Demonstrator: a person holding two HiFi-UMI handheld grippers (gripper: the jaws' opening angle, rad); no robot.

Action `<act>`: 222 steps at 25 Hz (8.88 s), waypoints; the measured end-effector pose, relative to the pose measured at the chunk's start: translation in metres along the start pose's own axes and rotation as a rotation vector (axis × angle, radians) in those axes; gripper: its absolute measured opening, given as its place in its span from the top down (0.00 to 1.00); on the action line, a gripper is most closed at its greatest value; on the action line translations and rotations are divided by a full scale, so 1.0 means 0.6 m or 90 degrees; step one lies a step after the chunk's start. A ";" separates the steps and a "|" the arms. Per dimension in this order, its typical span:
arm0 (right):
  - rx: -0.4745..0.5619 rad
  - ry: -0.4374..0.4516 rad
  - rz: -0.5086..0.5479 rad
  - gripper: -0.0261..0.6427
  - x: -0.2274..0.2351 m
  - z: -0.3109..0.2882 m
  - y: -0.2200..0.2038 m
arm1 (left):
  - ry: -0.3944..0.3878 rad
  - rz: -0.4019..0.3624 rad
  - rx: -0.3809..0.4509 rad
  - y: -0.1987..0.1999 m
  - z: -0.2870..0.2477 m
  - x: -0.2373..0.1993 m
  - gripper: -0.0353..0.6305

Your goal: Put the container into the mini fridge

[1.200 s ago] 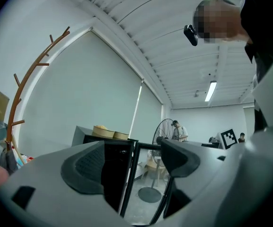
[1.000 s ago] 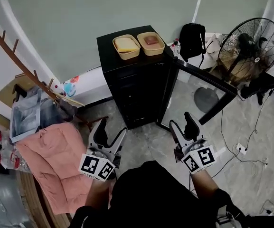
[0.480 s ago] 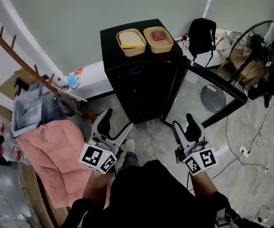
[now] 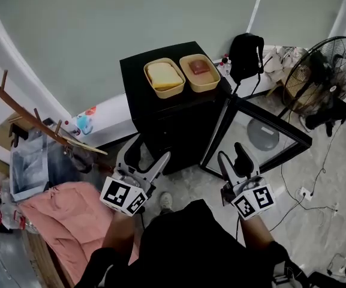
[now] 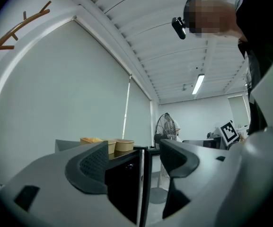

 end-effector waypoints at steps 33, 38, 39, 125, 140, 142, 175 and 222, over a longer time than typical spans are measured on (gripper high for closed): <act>-0.024 -0.102 -0.012 0.57 0.008 -0.146 -0.045 | -0.233 -0.470 -0.188 0.000 -0.266 -0.095 0.63; -0.023 -0.111 -0.014 0.57 0.005 -0.147 -0.048 | -0.201 -0.515 -0.217 0.000 -0.273 -0.094 0.75; -0.023 -0.110 -0.014 0.57 0.004 -0.149 -0.048 | -0.195 -0.527 -0.228 -0.002 -0.275 -0.094 0.75; 0.119 0.204 -0.706 0.62 -0.004 -0.100 -0.095 | -0.253 -0.234 -0.158 -0.022 -0.025 0.106 0.84; 0.068 0.153 -0.743 0.62 0.031 -0.113 -0.228 | -0.172 -0.168 -0.215 -0.096 0.015 0.054 0.84; 0.066 0.155 -0.752 0.62 0.034 -0.135 -0.246 | -0.158 -0.164 -0.225 -0.097 0.020 0.040 0.84; 0.056 0.136 -0.767 0.62 0.106 -0.374 -0.343 | -0.014 -0.091 -0.297 -0.122 0.041 -0.115 0.84; -0.224 -0.026 -0.043 0.78 0.064 -0.415 -0.329 | 0.108 -0.005 -0.266 -0.127 0.098 -0.148 0.84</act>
Point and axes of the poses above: the fingertips, and each gripper's own axes: z backward along the fingers, x to its right, y out of its top, the point moved 7 cm from there along z, backward along the fingers, and after that the axes turned 10 degrees about y, right-handed, at the moved point
